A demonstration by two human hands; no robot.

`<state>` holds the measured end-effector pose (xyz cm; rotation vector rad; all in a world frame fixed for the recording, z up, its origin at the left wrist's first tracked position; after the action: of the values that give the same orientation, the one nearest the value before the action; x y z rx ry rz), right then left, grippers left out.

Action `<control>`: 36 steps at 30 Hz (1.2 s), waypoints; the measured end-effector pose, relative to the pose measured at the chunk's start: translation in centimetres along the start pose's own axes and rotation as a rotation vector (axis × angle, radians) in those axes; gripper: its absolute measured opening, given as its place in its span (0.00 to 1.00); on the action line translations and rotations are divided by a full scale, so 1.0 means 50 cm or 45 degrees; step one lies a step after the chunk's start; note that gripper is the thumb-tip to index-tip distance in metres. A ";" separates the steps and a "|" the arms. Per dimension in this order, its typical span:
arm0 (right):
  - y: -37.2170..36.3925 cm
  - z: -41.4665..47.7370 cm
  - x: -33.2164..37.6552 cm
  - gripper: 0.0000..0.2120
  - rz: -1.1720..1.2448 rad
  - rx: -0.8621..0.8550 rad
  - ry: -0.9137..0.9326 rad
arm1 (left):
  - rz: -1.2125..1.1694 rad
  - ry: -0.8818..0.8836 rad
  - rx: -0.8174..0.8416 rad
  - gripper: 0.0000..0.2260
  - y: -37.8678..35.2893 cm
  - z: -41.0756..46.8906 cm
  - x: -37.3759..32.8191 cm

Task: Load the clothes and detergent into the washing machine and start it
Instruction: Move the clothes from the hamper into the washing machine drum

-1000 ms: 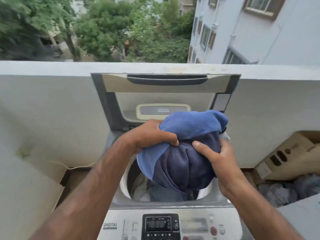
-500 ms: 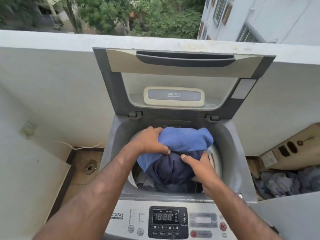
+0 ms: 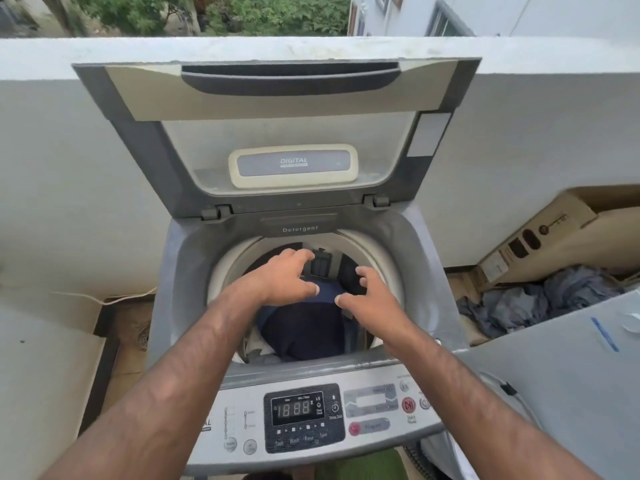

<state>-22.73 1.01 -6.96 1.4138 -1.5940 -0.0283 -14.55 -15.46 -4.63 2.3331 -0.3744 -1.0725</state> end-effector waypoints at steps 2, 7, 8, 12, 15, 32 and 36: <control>0.022 -0.009 0.003 0.38 0.009 -0.033 0.037 | 0.010 -0.072 -0.015 0.31 0.000 -0.005 -0.043; 0.119 -0.059 -0.020 0.34 0.089 -0.142 0.084 | 0.038 -0.306 -0.018 0.29 -0.025 -0.017 -0.193; 0.149 -0.074 -0.032 0.34 0.092 -0.193 0.085 | 0.049 -0.363 -0.012 0.29 -0.038 -0.018 -0.231; 0.270 -0.138 -0.116 0.31 0.123 -0.372 0.057 | 0.073 -0.586 0.083 0.27 -0.123 -0.026 -0.403; 0.360 -0.195 -0.220 0.30 0.180 -0.506 -0.015 | 0.086 -0.725 0.198 0.27 -0.228 -0.031 -0.534; 0.393 -0.300 -0.943 0.29 0.181 -0.514 -0.659 | 0.387 -0.532 0.736 0.23 -1.013 0.088 -0.656; 0.269 -0.197 -1.114 0.31 0.153 -0.356 -0.717 | 0.385 -0.324 0.763 0.25 -1.183 0.192 -0.517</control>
<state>-34.39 53.75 -28.53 1.1417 -2.0329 -0.6009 -37.05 41.14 -28.10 2.5106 -1.2514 -1.2242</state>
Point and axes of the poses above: each hand's wrist, its own z-axis towards the middle knuckle, its own y-axis out of the back of the hand, x = y × z, the point moved 7 cm from there along z, towards the middle knuckle, and after that the axes turned 15 degrees about -z, right-handed, at the moved point
